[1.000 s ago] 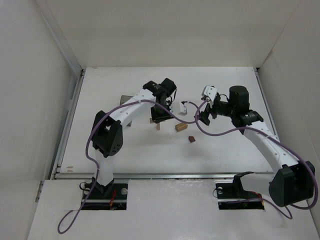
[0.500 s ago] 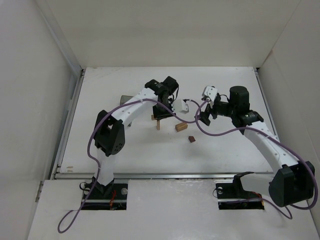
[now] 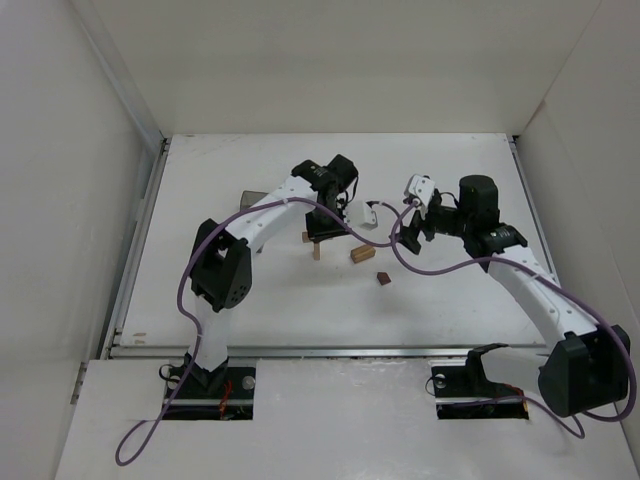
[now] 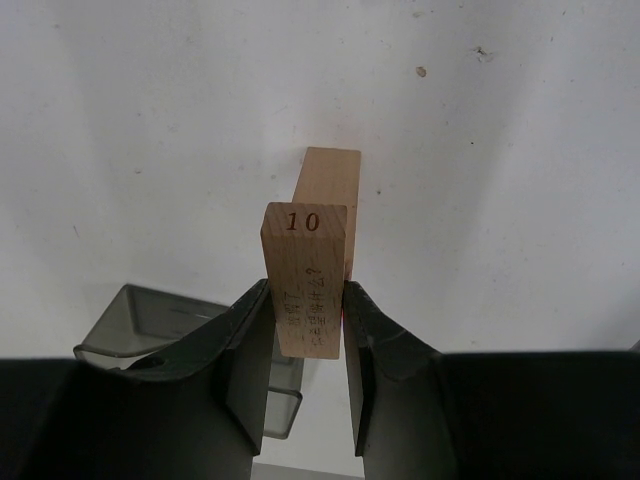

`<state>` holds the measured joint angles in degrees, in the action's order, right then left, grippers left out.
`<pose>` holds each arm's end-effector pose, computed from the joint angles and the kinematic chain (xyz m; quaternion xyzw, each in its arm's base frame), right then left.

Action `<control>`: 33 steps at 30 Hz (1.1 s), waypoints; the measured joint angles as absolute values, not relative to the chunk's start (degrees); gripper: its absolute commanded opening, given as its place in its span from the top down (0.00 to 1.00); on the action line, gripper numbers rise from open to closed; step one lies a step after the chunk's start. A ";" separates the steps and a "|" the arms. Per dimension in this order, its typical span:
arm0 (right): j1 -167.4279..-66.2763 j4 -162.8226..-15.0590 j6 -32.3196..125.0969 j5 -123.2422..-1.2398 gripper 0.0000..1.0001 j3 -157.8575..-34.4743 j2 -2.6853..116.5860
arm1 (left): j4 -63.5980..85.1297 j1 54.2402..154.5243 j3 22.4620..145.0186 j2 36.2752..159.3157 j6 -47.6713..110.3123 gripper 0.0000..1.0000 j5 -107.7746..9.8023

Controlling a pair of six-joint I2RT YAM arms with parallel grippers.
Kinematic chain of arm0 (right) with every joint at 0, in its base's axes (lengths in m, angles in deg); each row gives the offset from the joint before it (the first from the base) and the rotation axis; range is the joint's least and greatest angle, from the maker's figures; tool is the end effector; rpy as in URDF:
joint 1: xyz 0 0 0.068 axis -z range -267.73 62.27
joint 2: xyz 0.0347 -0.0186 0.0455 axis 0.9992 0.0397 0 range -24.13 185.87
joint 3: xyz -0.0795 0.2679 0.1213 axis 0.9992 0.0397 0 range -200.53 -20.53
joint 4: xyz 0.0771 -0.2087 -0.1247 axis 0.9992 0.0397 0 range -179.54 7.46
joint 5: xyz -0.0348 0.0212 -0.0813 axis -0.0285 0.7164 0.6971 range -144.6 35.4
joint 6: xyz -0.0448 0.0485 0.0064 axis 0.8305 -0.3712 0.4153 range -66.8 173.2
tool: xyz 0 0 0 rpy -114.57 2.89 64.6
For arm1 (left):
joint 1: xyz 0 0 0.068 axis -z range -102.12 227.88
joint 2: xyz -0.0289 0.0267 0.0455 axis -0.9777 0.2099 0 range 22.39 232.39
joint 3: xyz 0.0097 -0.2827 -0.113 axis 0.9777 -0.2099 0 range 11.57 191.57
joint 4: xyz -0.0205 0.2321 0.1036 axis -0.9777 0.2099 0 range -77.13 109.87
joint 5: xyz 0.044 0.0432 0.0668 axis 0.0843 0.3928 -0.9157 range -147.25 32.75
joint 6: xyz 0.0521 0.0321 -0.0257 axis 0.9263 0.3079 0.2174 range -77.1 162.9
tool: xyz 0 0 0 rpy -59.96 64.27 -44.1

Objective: Build the wood block tower

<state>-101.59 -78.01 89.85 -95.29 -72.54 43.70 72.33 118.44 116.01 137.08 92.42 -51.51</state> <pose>0.2390 0.0942 0.3289 -0.5052 0.6472 0.1949 0.5365 0.3253 -0.2855 0.2813 0.7019 0.6885 -0.0353 0.1792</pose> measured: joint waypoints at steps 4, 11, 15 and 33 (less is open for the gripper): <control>-101.59 -77.98 89.85 -95.29 0.00 -72.10 43.27 | 72.24 118.57 115.95 137.11 92.46 1.00 -51.53; -101.59 -77.98 89.85 -95.29 0.00 -72.08 43.20 | 72.18 118.66 115.84 137.11 92.46 0.99 -51.82; -101.59 -77.98 89.85 -95.29 0.00 -72.08 43.18 | 72.13 118.66 115.51 137.11 92.50 0.99 -52.19; -101.59 -77.98 89.85 -95.29 0.00 -72.08 43.16 | 71.94 118.68 115.10 137.11 92.99 0.85 -52.80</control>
<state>-101.59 -77.98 89.85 -95.29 -72.08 43.16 71.94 118.68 115.10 137.11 92.99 -52.80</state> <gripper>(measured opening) 1.000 0.268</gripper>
